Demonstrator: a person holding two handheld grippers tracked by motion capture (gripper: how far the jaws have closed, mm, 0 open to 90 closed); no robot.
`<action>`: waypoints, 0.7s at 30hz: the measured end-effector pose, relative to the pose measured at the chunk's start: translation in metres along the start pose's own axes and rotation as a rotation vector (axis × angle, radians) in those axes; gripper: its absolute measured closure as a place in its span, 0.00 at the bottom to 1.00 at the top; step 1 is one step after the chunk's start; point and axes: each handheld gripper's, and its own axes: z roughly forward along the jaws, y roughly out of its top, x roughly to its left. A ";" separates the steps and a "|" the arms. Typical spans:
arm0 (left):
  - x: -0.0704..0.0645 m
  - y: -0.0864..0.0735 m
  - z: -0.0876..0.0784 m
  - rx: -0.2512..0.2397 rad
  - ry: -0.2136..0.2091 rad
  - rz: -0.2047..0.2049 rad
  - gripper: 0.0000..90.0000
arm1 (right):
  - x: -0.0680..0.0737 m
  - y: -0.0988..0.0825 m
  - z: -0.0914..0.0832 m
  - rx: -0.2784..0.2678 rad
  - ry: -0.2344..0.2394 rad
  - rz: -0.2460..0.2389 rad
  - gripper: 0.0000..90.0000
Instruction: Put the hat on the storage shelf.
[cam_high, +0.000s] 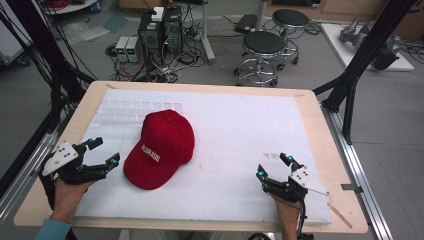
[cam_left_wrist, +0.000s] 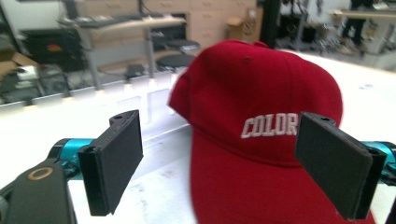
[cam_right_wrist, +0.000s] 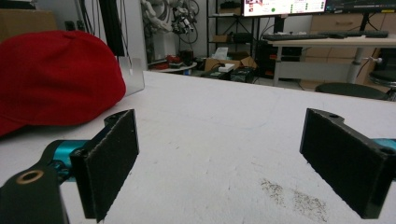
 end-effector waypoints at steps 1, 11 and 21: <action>-0.001 0.003 0.002 0.012 -0.002 0.017 0.18 | 0.000 0.000 0.000 0.000 0.000 0.000 0.12; -0.010 0.040 0.023 0.074 -0.036 0.063 0.18 | 0.000 0.000 0.000 0.000 0.001 -0.007 0.12; -0.022 0.059 0.055 0.177 -0.126 0.075 0.16 | 0.000 0.000 0.000 0.002 0.006 -0.011 0.12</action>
